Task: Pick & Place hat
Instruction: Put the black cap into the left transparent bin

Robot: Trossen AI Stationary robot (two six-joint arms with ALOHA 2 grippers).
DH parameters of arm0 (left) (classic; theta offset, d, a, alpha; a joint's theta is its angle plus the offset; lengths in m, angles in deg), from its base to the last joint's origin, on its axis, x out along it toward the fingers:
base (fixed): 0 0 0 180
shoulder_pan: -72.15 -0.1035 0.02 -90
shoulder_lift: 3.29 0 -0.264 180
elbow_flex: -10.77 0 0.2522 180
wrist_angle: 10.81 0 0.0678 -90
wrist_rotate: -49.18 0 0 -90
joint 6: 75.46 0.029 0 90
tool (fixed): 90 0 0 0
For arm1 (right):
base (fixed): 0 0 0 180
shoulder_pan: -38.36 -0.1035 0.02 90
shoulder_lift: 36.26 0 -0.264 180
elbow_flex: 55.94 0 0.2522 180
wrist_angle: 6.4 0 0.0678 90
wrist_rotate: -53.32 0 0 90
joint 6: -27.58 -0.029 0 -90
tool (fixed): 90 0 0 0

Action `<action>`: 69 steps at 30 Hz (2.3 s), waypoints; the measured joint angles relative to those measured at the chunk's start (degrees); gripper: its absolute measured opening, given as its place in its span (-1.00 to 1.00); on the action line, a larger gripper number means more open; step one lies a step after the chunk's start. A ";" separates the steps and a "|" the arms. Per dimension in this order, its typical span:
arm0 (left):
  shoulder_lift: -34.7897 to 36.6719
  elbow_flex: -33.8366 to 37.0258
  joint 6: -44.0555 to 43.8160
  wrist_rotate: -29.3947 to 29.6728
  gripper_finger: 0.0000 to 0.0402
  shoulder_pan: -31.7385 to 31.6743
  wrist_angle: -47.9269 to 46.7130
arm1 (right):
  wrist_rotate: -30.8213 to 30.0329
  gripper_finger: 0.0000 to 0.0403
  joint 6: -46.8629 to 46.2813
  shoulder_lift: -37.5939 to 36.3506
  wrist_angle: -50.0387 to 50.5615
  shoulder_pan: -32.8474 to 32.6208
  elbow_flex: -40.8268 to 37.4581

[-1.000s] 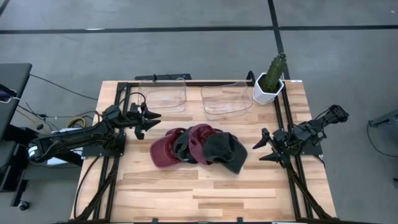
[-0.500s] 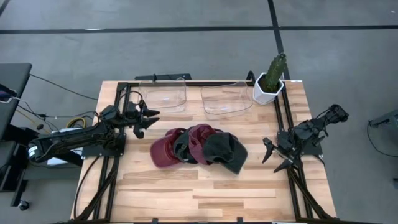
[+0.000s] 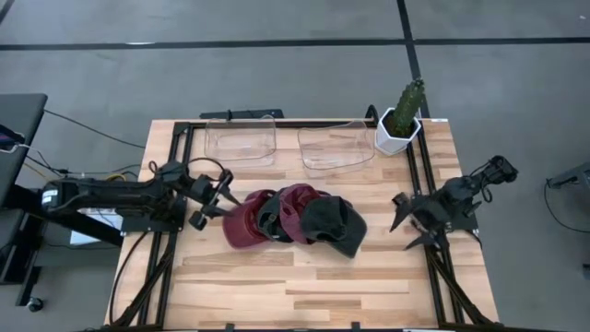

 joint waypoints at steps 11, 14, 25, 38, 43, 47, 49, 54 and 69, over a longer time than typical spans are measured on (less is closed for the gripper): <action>-9.42 -9.74 -5.72 7.01 -0.24 0.58 -16.36 | 0.47 0.34 -7.42 0.05 -19.85 -1.57 0.02; -11.62 -9.74 -9.05 9.54 -0.24 0.58 -18.04 | 0.47 0.34 -7.05 -0.01 -21.23 -1.47 0.04; -13.76 -9.74 -13.85 13.03 -0.24 6.93 -18.83 | -3.62 0.34 -9.92 0.48 -18.79 -1.46 0.01; -13.57 -9.76 -10.79 25.97 -0.24 11.36 -18.71 | -47.31 0.34 -21.40 6.55 -15.45 -1.45 -2.01; -13.57 -9.76 -10.81 26.06 -0.24 11.26 -18.70 | -52.62 0.34 -20.04 7.18 -14.47 -1.45 -2.01; -13.57 -9.76 -11.18 26.09 -0.24 11.87 -18.72 | -54.75 0.34 -11.21 7.14 -15.89 -1.47 -2.01; -13.57 -9.76 -11.29 26.06 -0.24 12.36 -18.70 | -54.54 0.34 -10.55 7.14 -17.60 -1.45 -2.01; -13.57 -9.76 -11.32 26.06 -0.24 12.97 -18.70 | -49.21 0.34 -15.97 7.14 -18.52 -1.58 -2.01; -13.57 -9.76 -11.25 26.09 -0.24 12.97 -17.73 | -39.49 0.34 -16.47 9.31 -18.71 1.41 -2.01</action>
